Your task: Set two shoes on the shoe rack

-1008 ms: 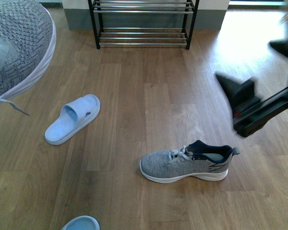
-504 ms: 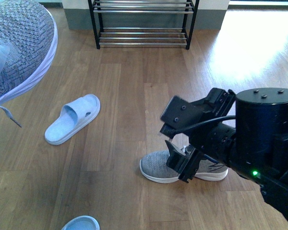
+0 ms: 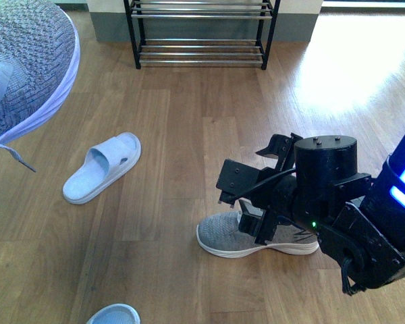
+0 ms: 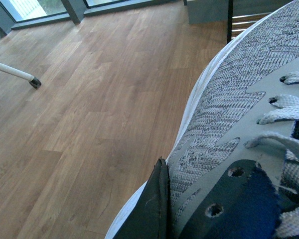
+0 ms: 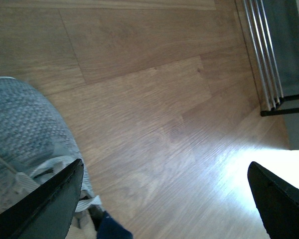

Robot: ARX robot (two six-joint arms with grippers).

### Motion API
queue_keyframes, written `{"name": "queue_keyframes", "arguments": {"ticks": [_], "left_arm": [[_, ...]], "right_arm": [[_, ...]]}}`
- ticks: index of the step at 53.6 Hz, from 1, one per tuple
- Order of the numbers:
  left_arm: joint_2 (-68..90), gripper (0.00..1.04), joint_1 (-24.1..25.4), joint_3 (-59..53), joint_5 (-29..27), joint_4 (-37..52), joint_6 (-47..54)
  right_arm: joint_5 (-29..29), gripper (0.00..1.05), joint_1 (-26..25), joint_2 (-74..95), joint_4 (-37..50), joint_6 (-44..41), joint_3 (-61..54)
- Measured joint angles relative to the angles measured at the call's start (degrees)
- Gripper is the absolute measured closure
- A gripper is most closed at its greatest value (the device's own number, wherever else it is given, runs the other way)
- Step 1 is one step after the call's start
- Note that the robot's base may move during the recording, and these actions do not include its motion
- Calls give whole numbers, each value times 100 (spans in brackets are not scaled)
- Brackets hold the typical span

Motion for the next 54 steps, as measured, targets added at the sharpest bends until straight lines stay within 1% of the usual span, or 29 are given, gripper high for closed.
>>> {"name": "queue_keyframes", "arguments": {"ticks": [11, 20, 24, 28, 33, 43, 54], "left_arm": [[0, 103, 0, 0, 0, -2, 0], [0, 103, 0, 0, 0, -2, 0], [0, 103, 0, 0, 0, -2, 0], [0, 103, 0, 0, -2, -2, 0], [0, 103, 0, 0, 0, -2, 0], [0, 103, 0, 0, -2, -2, 0], [0, 103, 0, 0, 0, -2, 0]], "right_arm": [[76, 9, -417, 291, -66, -774, 376], [140, 9, -743, 417, -179, -1115, 452], [55, 9, -839, 435, -299, -1327, 476], [-66, 9, -935, 433, -651, -1504, 481], [-186, 9, -1040, 428, -1058, -1558, 516], [-258, 9, -1073, 479, -1279, -1650, 796], [-343, 9, -1147, 870, -1790, -1679, 1379]]}}
